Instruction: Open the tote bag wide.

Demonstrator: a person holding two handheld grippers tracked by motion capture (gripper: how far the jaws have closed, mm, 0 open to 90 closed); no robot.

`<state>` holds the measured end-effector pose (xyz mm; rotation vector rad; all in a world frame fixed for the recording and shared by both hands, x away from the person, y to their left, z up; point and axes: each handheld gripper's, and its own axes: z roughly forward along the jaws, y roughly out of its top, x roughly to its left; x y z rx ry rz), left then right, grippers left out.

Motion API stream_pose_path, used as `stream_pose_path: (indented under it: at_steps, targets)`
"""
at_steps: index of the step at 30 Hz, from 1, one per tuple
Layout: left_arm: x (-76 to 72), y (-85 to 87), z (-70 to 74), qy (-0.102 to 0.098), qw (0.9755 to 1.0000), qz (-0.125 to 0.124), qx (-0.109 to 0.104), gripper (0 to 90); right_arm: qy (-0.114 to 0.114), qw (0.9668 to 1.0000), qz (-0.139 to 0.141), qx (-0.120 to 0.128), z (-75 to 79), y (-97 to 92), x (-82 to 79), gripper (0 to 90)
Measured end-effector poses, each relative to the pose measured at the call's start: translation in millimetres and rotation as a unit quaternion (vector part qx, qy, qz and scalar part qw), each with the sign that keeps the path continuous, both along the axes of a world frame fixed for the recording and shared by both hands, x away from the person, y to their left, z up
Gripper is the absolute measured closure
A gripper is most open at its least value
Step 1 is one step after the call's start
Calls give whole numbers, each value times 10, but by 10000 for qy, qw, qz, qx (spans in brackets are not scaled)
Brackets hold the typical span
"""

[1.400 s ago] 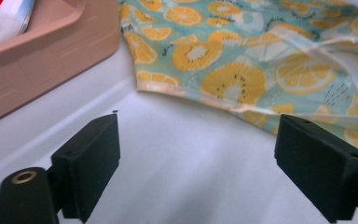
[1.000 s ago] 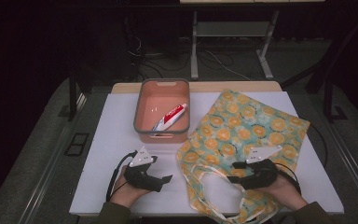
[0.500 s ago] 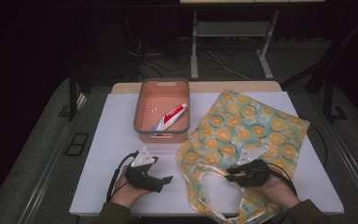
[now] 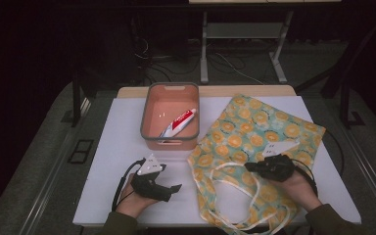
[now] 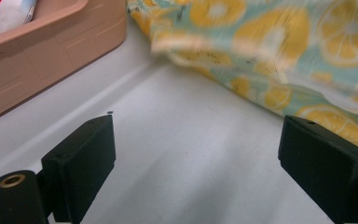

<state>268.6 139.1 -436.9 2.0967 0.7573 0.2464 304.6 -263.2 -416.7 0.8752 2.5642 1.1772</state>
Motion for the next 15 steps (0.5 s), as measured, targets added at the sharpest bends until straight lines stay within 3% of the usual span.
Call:
stream_pose_path:
  at_steps: [1, 3, 5, 6, 9, 12, 15]
  targets:
    - [0, 0, 0, 0, 10000, 0, 2, 93, 0, 10000, 0, 0, 0, 0, 0, 888]
    - [1, 2, 0, 1, 10000, 2, -2, 93, 12, 9993, -357, 82, 19, -128, 156, 888]
    - [2, 3, 0, 5, 10000, 10, -7, 93, 13, 9989, -455, 86, 13, -168, 210, 888]
    - [2, 4, 0, 2, 10000, 10, -9, 93, 73, 9978, -653, 80, -21, -235, 311, 888]
    - [1, 4, 2, -4, 10000, 7, -3, 93, 155, 9965, -822, 43, -71, -283, 401, 887]
    - [2, 6, 1, -1, 10000, 10, -6, 93, 282, 9946, -1001, -35, -168, -323, 513, 887]
    - [1, 7, 4, -6, 10000, 9, -3, 93, 420, 9931, -1044, -320, -305, -284, 584, 883]
